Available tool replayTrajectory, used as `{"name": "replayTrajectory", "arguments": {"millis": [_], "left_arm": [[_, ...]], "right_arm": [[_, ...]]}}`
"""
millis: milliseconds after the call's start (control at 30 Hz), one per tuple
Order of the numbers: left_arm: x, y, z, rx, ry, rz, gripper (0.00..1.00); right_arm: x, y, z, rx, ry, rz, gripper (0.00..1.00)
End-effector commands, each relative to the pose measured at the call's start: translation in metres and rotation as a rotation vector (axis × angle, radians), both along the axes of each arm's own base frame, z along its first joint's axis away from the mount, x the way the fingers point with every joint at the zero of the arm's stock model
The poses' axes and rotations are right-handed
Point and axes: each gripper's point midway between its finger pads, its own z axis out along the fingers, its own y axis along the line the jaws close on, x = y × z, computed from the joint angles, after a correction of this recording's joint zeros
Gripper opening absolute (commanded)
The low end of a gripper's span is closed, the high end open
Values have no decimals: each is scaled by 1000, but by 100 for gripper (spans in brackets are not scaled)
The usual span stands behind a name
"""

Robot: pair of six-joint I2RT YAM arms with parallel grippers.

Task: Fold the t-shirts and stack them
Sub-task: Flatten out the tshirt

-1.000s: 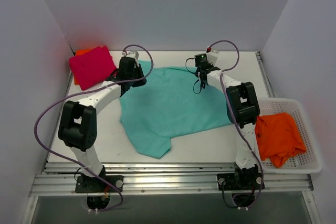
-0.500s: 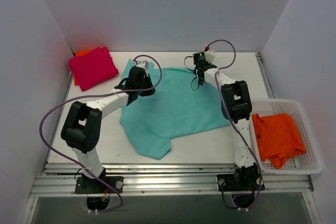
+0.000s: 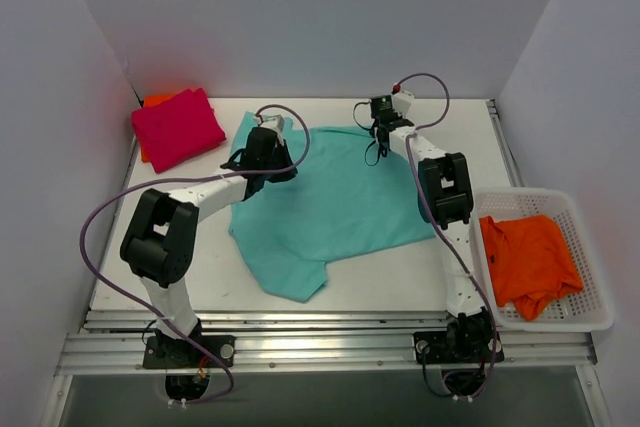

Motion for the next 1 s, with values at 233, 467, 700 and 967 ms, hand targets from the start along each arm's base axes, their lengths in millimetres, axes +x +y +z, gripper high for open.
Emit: {"name": "replayTrajectory", "arguments": {"millis": [233, 467, 700, 967], "left_arm": [[14, -11, 13, -39, -49, -22, 10], [17, -17, 2, -52, -39, -37, 4], [13, -24, -10, -51, -14, -44, 2], [4, -43, -7, -60, -34, -64, 2]], "right_arm": [[29, -33, -26, 85, 21, -53, 0], [95, -28, 48, 194, -310, -10, 28], [125, -58, 184, 114, -653, -59, 80], [32, -47, 226, 81, -646, -69, 82]]}}
